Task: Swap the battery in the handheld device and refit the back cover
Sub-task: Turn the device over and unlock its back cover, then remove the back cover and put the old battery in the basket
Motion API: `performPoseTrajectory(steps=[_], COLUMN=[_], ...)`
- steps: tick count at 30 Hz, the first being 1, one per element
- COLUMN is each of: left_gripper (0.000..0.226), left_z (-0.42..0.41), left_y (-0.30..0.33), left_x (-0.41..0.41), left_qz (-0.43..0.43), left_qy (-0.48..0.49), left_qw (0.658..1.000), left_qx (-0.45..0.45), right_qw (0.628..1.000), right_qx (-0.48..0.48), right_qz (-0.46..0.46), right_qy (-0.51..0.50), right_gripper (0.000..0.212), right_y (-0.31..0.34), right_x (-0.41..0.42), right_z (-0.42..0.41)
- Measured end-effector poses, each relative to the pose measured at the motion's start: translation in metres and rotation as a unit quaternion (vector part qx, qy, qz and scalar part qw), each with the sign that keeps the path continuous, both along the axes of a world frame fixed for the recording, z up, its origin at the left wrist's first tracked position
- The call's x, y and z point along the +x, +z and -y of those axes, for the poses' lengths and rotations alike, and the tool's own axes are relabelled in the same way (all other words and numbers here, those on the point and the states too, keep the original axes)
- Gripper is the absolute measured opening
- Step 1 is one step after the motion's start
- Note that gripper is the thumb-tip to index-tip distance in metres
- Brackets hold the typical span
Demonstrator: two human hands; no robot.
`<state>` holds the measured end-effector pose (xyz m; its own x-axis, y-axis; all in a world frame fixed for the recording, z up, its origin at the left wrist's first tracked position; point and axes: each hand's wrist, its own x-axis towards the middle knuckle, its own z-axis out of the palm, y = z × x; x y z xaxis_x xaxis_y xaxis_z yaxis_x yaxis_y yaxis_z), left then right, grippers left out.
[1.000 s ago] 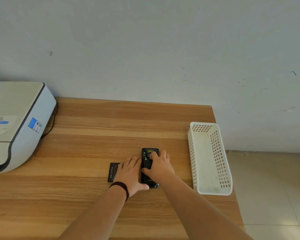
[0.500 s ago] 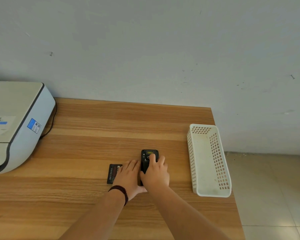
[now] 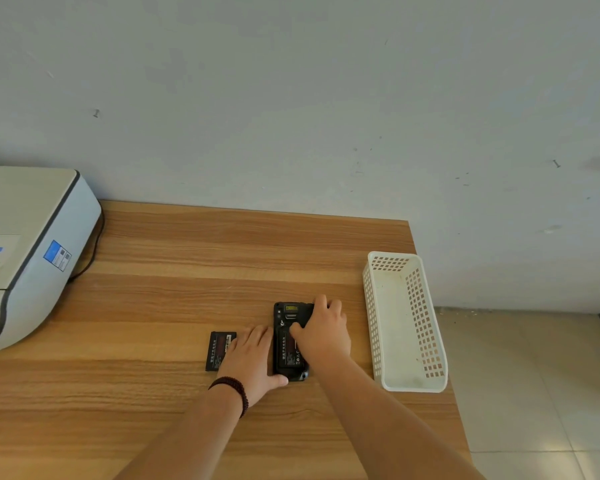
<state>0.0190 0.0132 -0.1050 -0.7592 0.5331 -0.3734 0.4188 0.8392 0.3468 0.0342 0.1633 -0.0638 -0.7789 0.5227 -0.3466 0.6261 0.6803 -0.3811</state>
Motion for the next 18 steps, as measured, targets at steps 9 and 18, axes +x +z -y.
performPoseTrajectory(steps=[9, 18], left_gripper=[0.089, 0.077], left_z=[0.01, 0.01], left_y=[0.001, 0.006], left_x=[0.003, 0.007], left_qz=[0.003, -0.032], left_qy=[0.0, -0.021], left_qw=[1.0, 0.999], left_qx=[-0.01, -0.026], right_qw=[0.997, 0.995], right_qx=[0.017, 0.044], right_qz=[0.081, 0.088], right_qy=[-0.007, 0.019], right_gripper=[0.049, 0.051], right_y=[-0.012, -0.037], right_x=[0.033, 0.045], right_z=[-0.025, -0.029])
